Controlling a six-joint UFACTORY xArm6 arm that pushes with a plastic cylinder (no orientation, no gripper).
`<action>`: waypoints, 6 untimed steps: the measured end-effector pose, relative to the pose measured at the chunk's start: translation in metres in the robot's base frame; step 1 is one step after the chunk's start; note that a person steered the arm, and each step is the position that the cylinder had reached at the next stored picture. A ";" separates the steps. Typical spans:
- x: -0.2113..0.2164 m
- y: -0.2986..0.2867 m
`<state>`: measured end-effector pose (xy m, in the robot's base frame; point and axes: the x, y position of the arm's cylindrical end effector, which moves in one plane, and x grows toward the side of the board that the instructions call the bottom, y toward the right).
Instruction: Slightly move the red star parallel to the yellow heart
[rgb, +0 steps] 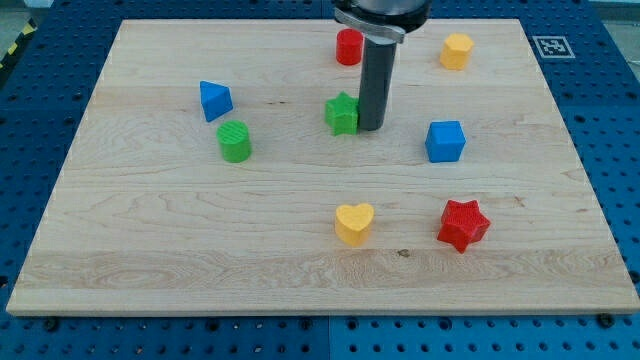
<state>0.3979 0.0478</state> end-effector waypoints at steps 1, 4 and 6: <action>0.000 -0.032; 0.106 0.003; 0.122 0.084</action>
